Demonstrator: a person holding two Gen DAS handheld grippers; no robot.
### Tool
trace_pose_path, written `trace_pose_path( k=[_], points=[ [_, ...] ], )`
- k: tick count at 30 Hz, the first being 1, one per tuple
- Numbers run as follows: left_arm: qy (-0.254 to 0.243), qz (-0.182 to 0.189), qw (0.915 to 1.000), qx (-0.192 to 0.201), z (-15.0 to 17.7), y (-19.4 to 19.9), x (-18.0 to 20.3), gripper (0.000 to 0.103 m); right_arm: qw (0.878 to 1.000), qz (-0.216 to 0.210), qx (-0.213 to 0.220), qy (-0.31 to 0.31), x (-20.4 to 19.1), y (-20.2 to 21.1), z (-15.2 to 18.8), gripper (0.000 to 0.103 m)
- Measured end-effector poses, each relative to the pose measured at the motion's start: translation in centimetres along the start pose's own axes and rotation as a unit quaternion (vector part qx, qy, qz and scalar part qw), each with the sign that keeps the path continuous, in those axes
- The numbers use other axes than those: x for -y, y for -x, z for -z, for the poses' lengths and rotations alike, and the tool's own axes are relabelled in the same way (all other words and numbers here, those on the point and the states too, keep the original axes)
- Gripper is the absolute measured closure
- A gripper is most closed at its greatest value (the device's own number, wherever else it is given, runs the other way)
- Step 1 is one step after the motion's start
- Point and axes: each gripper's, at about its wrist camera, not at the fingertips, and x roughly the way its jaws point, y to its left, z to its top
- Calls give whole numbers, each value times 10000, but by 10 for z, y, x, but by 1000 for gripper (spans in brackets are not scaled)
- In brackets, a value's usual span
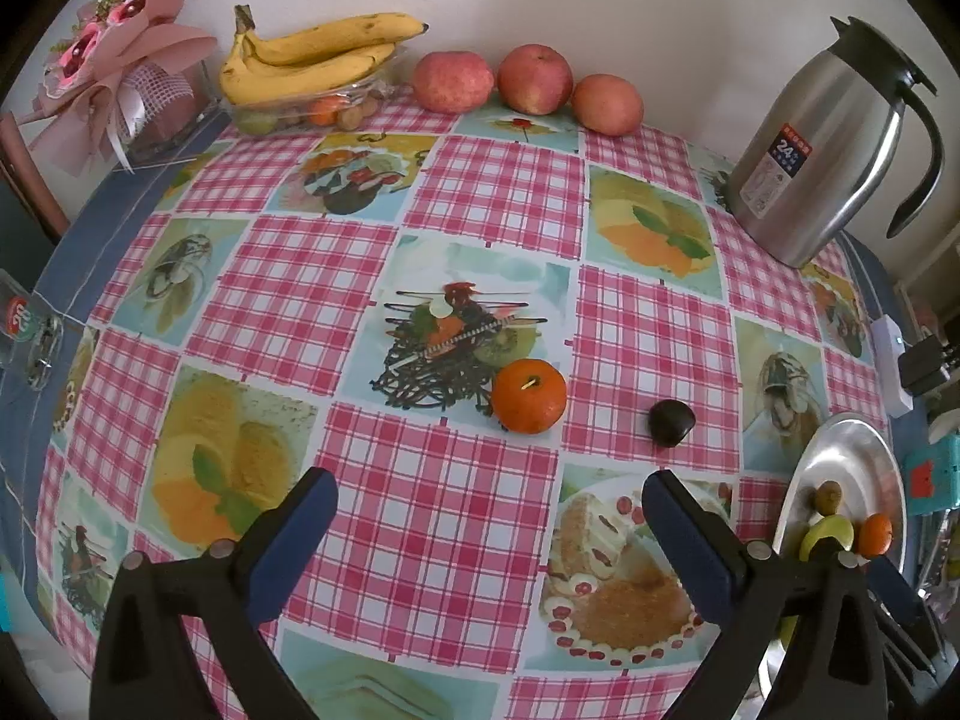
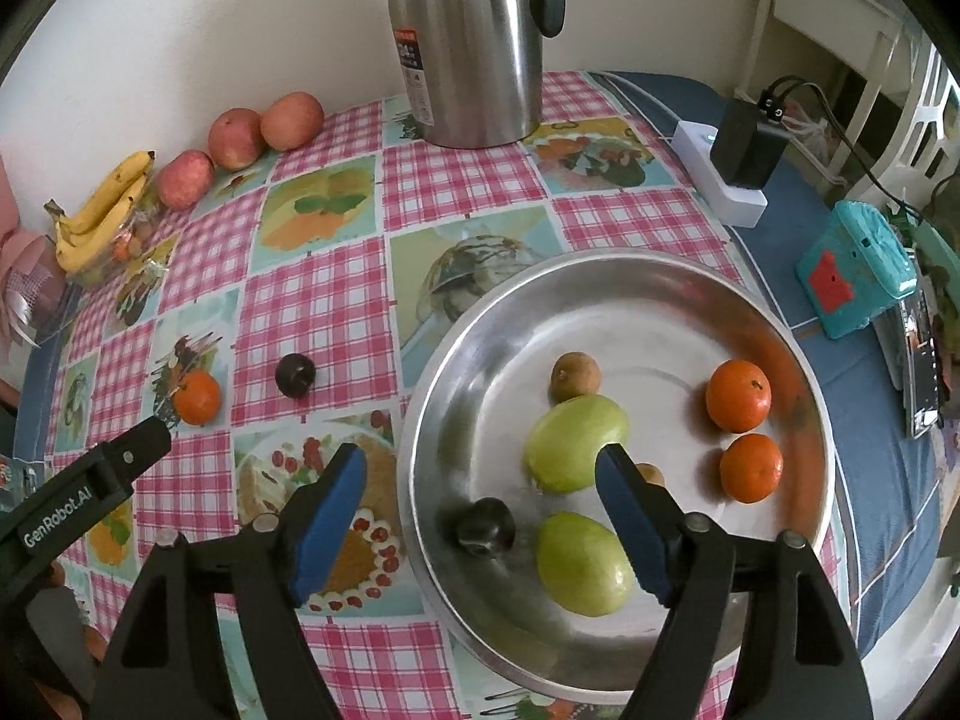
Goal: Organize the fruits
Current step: 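Move both open grippers back toward the black plum and the orange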
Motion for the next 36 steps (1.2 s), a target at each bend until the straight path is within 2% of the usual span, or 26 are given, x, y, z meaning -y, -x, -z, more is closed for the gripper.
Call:
trace_pose_path(
  k=[2,17,21,27,33,36],
  points=[
    [-40,-10,10000,39,0,0,1,0,10000,67,1,12,0,-1,0,10],
    [-27,36,9996,276,-3,5,-7,0,9997,-10,175,158,-10,0,1,9],
    [7,69,9994,328,-5,6,-10,0,9997,-159,103,143,-11,-4,1,9],
    [-118,-56,9979,634,-9,14,-11,0,9995,-167,89,238,-18,-4,1,9],
    [-86,-214,9978,628,-14,10,-14,0,9988,-146,160,433,-28,-3,1,9],
    [0,-130,9982,584,-18,7,-17,0,9985,-159,182,492,-33,-3,0,9]
  ],
)
